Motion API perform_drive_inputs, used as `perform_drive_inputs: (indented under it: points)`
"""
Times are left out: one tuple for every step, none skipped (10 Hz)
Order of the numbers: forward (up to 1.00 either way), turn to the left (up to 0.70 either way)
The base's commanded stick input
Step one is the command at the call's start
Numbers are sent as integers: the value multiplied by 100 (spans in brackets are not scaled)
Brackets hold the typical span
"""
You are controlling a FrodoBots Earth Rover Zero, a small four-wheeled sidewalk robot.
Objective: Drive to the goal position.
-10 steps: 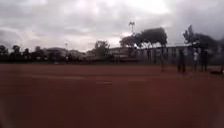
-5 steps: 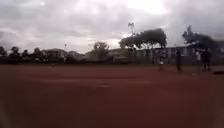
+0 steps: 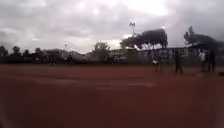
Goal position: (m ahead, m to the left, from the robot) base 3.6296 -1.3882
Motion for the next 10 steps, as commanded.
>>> perform_drive_inputs:
  points:
    - [70, -30]
    - [70, -20]
    - [70, -10]
    - [70, 0]
    - [70, -16]
    - [70, -32]
    - [70, -35]
    - [70, -35]
    - [70, -35]
    - [70, -35]
